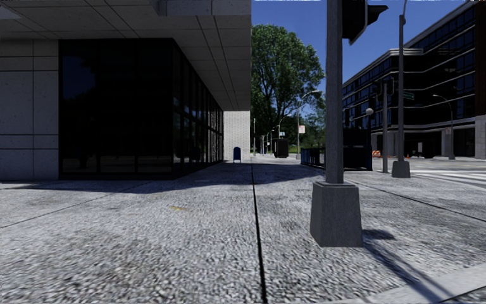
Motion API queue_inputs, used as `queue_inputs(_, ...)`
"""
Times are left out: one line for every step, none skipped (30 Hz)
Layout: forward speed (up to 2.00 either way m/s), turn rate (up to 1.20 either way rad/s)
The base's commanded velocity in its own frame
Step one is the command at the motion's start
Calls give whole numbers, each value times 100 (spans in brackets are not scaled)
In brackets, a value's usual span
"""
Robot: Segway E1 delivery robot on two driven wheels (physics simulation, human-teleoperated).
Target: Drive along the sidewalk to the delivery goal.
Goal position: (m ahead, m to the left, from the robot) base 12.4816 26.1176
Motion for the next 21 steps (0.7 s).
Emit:
queue_inputs(151, 0)
queue_inputs(151, 0)
queue_inputs(151, 0)
queue_inputs(151, 0)
queue_inputs(151, 0)
queue_inputs(184, 0)
queue_inputs(185, 0)
queue_inputs(185, 0)
queue_inputs(185, 0)
queue_inputs(185, 0)
queue_inputs(185, 0)
queue_inputs(185, 0)
queue_inputs(185, 0)
queue_inputs(185, 0)
queue_inputs(185, 0)
queue_inputs(185, 0)
queue_inputs(185, 0)
queue_inputs(185, 0)
queue_inputs(185, 0)
queue_inputs(185, 0)
queue_inputs(185, 0)
